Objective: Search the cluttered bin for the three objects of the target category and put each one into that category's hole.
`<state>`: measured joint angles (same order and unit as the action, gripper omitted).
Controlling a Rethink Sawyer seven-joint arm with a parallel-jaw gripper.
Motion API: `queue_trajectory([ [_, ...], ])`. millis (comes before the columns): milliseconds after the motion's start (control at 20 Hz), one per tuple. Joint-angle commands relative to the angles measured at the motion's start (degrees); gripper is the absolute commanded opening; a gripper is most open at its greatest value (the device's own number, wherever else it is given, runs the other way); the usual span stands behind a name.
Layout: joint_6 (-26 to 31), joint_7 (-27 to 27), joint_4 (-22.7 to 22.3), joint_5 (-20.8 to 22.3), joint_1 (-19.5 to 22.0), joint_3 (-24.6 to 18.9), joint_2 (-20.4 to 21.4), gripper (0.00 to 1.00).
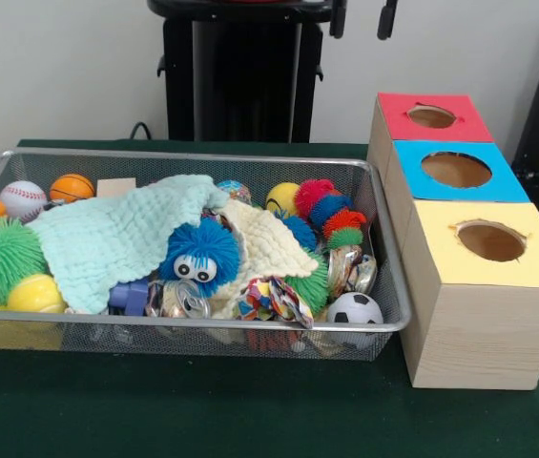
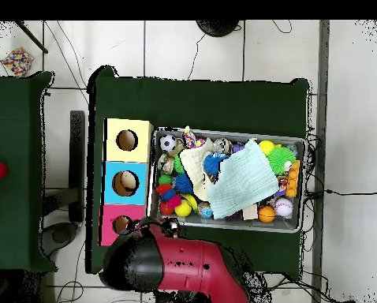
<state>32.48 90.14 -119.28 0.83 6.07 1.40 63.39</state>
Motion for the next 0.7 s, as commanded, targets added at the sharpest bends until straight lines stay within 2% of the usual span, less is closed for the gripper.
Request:
queue_trajectory([
  [50,1.6,1.8,6.7,2.8,2.7,-4.2,-5.7,1.00],
  [250,1.6,2.6,8.3,5.3,1.6,-2.3,-7.1,1.00],
  [500,1.0,1.9,11.2,6.2,2.1,-3.0,-10.1,1.00],
  [700,-2.9,1.4,9.7,6.1,4.1,-4.4,-10.5,1.00],
])
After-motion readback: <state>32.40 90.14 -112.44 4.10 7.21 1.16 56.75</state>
